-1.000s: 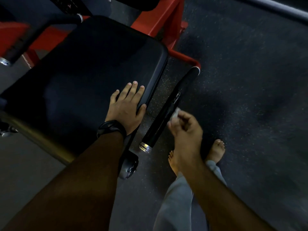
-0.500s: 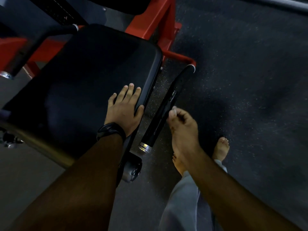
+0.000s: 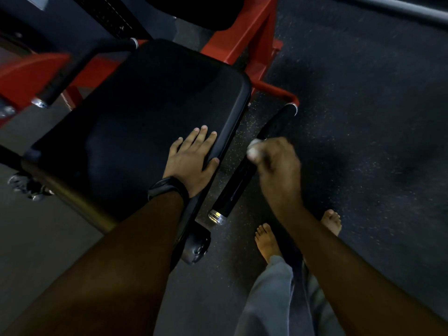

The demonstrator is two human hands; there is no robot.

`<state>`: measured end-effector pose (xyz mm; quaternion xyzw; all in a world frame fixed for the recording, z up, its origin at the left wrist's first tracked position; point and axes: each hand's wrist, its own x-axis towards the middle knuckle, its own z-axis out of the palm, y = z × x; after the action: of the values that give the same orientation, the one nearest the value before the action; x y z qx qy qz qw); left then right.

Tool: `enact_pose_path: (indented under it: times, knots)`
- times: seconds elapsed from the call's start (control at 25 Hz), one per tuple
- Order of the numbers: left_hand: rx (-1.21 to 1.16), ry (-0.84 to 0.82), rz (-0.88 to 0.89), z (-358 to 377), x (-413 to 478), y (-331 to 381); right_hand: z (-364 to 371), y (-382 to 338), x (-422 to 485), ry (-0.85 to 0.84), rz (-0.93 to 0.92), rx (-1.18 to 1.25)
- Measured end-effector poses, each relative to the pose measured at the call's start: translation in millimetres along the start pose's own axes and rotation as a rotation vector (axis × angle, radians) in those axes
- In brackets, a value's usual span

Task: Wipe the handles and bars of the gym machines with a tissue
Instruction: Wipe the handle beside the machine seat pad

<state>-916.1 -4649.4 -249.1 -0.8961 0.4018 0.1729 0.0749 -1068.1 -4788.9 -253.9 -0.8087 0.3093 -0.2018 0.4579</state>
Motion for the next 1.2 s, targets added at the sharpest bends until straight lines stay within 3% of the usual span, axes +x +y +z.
enact_pose_path:
  times: [0.08,0.24,0.36,0.4,0.48,0.6,0.68,0.8,0.96,1.08,1.2]
  knots:
    - [-0.024,-0.011,0.003,-4.6,6.6,-0.7,0.5,1.3,0.5,-0.213,-0.254,-0.148]
    - [-0.031,-0.014,0.022,-5.5,19.3,0.8,-14.7,4.1,16.2,-0.364,-0.194,-0.34]
    - [-0.009,0.035,0.04,1.2,22.6,-0.3,-16.9,-11.6,16.7,-0.75,-0.532,-0.45]
    - [-0.014,0.037,0.039,2.1,22.0,-1.4,-22.6,-16.5,30.9,-0.842,-0.543,-0.478]
    - [-0.013,0.04,0.035,2.9,21.8,-2.6,-29.7,-25.7,56.5,-0.918,-0.466,-0.537]
    - [-0.01,0.055,0.046,3.3,23.2,-1.7,-13.7,-49.6,30.2,-1.066,-0.764,-0.614]
    - [-0.008,0.062,0.045,4.0,22.0,-1.9,-10.2,-52.1,25.3,-1.156,-0.822,-0.673]
    - [0.002,0.072,0.05,4.1,22.9,-3.2,-15.9,-43.2,70.4,-1.116,-0.598,-0.779]
    - [0.004,0.077,0.053,4.7,22.3,-2.5,-20.1,-34.1,86.4,-1.172,-0.644,-0.817]
    - [0.011,0.086,0.059,4.1,22.6,-3.4,-31.9,-23.9,103.3,-1.009,-0.463,-0.773]
    - [0.025,0.083,0.06,4.2,22.4,-2.3,-36.3,-21.1,90.4,-1.047,-0.477,-0.733]
